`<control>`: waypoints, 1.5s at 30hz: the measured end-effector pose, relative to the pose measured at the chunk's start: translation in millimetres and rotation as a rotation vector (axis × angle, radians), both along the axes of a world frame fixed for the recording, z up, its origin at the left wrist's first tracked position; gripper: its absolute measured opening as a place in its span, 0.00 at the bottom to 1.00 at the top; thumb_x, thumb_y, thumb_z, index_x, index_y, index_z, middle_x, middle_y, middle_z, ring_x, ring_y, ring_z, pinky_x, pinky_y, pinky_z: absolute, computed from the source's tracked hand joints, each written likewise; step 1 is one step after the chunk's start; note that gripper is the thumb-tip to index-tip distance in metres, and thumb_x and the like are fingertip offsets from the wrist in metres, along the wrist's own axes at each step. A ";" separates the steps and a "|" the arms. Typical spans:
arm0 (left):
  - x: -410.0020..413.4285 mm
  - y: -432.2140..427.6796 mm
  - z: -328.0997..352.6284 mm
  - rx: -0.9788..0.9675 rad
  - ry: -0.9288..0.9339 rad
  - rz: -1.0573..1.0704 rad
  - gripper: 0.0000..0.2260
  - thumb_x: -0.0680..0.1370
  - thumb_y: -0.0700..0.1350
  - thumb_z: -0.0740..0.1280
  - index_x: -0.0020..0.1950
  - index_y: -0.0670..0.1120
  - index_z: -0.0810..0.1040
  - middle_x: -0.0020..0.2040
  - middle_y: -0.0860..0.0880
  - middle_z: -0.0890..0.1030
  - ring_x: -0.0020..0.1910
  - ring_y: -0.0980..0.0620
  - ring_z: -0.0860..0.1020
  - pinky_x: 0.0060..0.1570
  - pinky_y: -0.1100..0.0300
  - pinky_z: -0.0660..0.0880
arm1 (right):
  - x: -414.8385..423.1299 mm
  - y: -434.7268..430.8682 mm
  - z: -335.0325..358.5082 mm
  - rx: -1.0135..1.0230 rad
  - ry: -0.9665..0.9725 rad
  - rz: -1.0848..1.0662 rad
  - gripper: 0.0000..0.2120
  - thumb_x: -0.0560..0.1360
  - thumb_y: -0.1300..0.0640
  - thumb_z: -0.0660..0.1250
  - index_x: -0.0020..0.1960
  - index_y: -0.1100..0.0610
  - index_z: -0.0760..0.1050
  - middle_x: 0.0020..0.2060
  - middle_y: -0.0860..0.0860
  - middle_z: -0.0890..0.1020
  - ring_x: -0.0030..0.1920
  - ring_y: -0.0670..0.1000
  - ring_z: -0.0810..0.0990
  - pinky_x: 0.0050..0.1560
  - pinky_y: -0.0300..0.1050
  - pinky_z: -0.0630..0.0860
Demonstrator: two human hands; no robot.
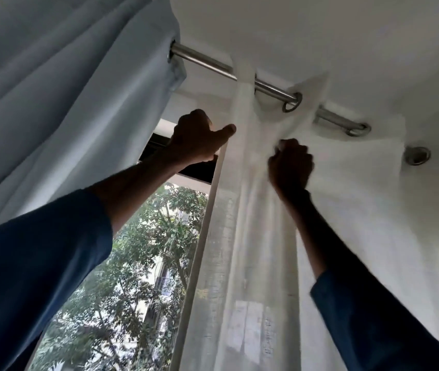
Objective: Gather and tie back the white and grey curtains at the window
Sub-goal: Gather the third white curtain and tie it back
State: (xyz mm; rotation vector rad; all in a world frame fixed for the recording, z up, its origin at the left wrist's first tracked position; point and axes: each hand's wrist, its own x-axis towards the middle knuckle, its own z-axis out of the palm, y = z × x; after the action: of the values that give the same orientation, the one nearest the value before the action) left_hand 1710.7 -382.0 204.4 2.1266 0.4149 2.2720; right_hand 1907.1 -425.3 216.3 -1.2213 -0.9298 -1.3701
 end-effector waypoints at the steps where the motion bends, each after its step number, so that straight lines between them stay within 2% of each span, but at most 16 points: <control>1: -3.6 -0.6 1.9 -0.026 0.005 0.004 0.25 0.71 0.63 0.70 0.52 0.43 0.75 0.48 0.41 0.84 0.39 0.45 0.86 0.46 0.48 0.83 | -23.3 9.4 -1.8 -0.007 -0.105 0.035 0.15 0.78 0.60 0.57 0.61 0.60 0.76 0.56 0.60 0.80 0.57 0.65 0.77 0.54 0.54 0.68; 5: -13.8 8.1 9.3 -0.040 -0.054 0.188 0.31 0.65 0.62 0.66 0.60 0.43 0.73 0.51 0.42 0.83 0.46 0.42 0.84 0.54 0.50 0.80 | -83.4 34.4 -5.3 -0.037 -0.340 0.073 0.11 0.80 0.62 0.57 0.56 0.59 0.78 0.52 0.58 0.82 0.52 0.64 0.77 0.44 0.50 0.61; 7: -12.9 13.6 9.0 -0.023 -0.078 0.181 0.28 0.69 0.63 0.64 0.59 0.44 0.74 0.51 0.43 0.83 0.46 0.42 0.84 0.53 0.49 0.80 | -82.1 35.8 -3.8 -0.054 -0.325 0.048 0.10 0.81 0.60 0.57 0.56 0.57 0.77 0.51 0.57 0.82 0.51 0.63 0.77 0.43 0.47 0.58; 11: 3.1 7.4 4.6 0.045 -0.148 0.032 0.28 0.74 0.67 0.57 0.55 0.44 0.76 0.46 0.44 0.84 0.42 0.42 0.84 0.46 0.44 0.82 | -57.8 23.2 -16.0 -0.001 -0.329 0.100 0.08 0.80 0.60 0.61 0.46 0.60 0.77 0.46 0.59 0.82 0.48 0.65 0.78 0.42 0.49 0.66; 15: 9.7 -6.2 9.7 0.099 -0.117 0.107 0.36 0.72 0.74 0.57 0.63 0.45 0.71 0.47 0.43 0.84 0.44 0.44 0.83 0.52 0.48 0.79 | -34.3 2.0 -23.2 0.085 -0.214 0.154 0.17 0.79 0.59 0.63 0.33 0.56 0.63 0.37 0.60 0.80 0.41 0.64 0.77 0.38 0.46 0.62; 19: 9.1 -15.7 9.4 0.348 -0.024 0.193 0.30 0.72 0.52 0.73 0.67 0.46 0.63 0.41 0.48 0.83 0.37 0.49 0.81 0.45 0.54 0.79 | -27.8 -14.1 -23.8 0.239 -0.135 0.203 0.14 0.77 0.59 0.64 0.33 0.58 0.69 0.30 0.55 0.78 0.31 0.57 0.73 0.32 0.44 0.60; 22: 5.2 -13.5 5.1 0.447 0.036 0.266 0.20 0.69 0.42 0.72 0.59 0.49 0.72 0.40 0.48 0.82 0.34 0.53 0.80 0.39 0.53 0.81 | -35.8 -15.7 -27.4 0.274 -0.175 0.297 0.05 0.76 0.57 0.67 0.46 0.57 0.81 0.40 0.52 0.83 0.37 0.51 0.78 0.40 0.38 0.66; 24: 4.8 -6.9 2.4 0.428 0.130 0.288 0.11 0.68 0.40 0.72 0.50 0.49 0.80 0.44 0.50 0.84 0.35 0.62 0.78 0.41 0.61 0.80 | -44.0 -10.9 -29.4 0.230 -0.210 0.366 0.07 0.75 0.58 0.69 0.52 0.55 0.82 0.44 0.52 0.84 0.42 0.52 0.82 0.44 0.38 0.69; 27: 4.0 -2.1 -4.0 0.347 0.248 0.292 0.09 0.67 0.37 0.72 0.45 0.48 0.84 0.47 0.52 0.84 0.34 0.71 0.74 0.38 0.79 0.67 | -53.8 -5.6 -34.6 0.166 -0.276 0.438 0.05 0.73 0.60 0.69 0.47 0.54 0.82 0.41 0.50 0.83 0.39 0.51 0.81 0.43 0.45 0.77; 29: 0.4 -8.2 -7.1 0.287 0.281 0.271 0.08 0.68 0.37 0.70 0.43 0.45 0.85 0.44 0.50 0.85 0.36 0.68 0.77 0.38 0.79 0.68 | -53.9 -5.1 -39.5 0.178 -0.333 0.436 0.03 0.73 0.59 0.70 0.45 0.54 0.82 0.39 0.50 0.82 0.36 0.49 0.80 0.41 0.45 0.77; 31: 1.3 -19.2 -7.2 0.217 0.308 0.255 0.08 0.70 0.40 0.67 0.43 0.40 0.85 0.42 0.45 0.85 0.42 0.56 0.82 0.42 0.69 0.76 | -50.4 -5.3 -45.3 0.197 -0.387 0.442 0.03 0.74 0.57 0.71 0.47 0.55 0.83 0.39 0.49 0.82 0.34 0.47 0.79 0.40 0.42 0.76; 33: 8.1 -27.7 -3.7 0.102 0.283 0.202 0.11 0.74 0.42 0.64 0.44 0.35 0.82 0.42 0.42 0.84 0.42 0.48 0.83 0.35 0.62 0.76 | -46.0 -5.6 -49.9 0.180 -0.417 0.436 0.04 0.75 0.56 0.71 0.48 0.55 0.83 0.40 0.48 0.83 0.33 0.45 0.79 0.40 0.39 0.75; 35: 16.8 -35.5 -1.4 -0.035 0.218 0.126 0.11 0.79 0.44 0.60 0.48 0.36 0.76 0.44 0.43 0.80 0.41 0.48 0.80 0.30 0.60 0.75 | -42.2 -7.9 -53.5 0.142 -0.456 0.425 0.04 0.75 0.56 0.71 0.47 0.54 0.83 0.39 0.47 0.83 0.33 0.44 0.78 0.40 0.38 0.75; 38: 29.7 -38.6 3.0 -0.148 0.185 -0.037 0.20 0.80 0.58 0.60 0.50 0.40 0.76 0.45 0.43 0.79 0.42 0.45 0.80 0.40 0.52 0.81 | -34.7 -15.4 -59.2 0.048 -0.516 0.500 0.03 0.75 0.56 0.71 0.47 0.54 0.83 0.39 0.46 0.83 0.36 0.43 0.79 0.42 0.38 0.77; 41: 40.5 -32.2 5.9 -0.105 0.152 0.134 0.20 0.74 0.59 0.69 0.42 0.40 0.77 0.38 0.45 0.80 0.41 0.44 0.82 0.34 0.59 0.76 | -20.1 -23.2 -64.2 -0.038 -0.555 0.576 0.02 0.76 0.57 0.71 0.47 0.54 0.83 0.43 0.44 0.82 0.41 0.43 0.80 0.41 0.37 0.77; 45: 57.0 -21.2 7.5 -0.109 0.144 0.277 0.15 0.72 0.52 0.71 0.48 0.42 0.76 0.54 0.40 0.80 0.56 0.39 0.79 0.43 0.58 0.71 | 35.8 -43.4 -56.4 0.107 -0.433 0.472 0.01 0.73 0.55 0.73 0.43 0.52 0.82 0.43 0.46 0.80 0.45 0.46 0.81 0.36 0.43 0.79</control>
State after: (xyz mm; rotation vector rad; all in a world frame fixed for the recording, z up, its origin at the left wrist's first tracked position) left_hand 1767.6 -403.3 211.9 2.3110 0.8669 2.1673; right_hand 1943.0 -468.7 159.9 -0.5730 -1.3276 -1.2916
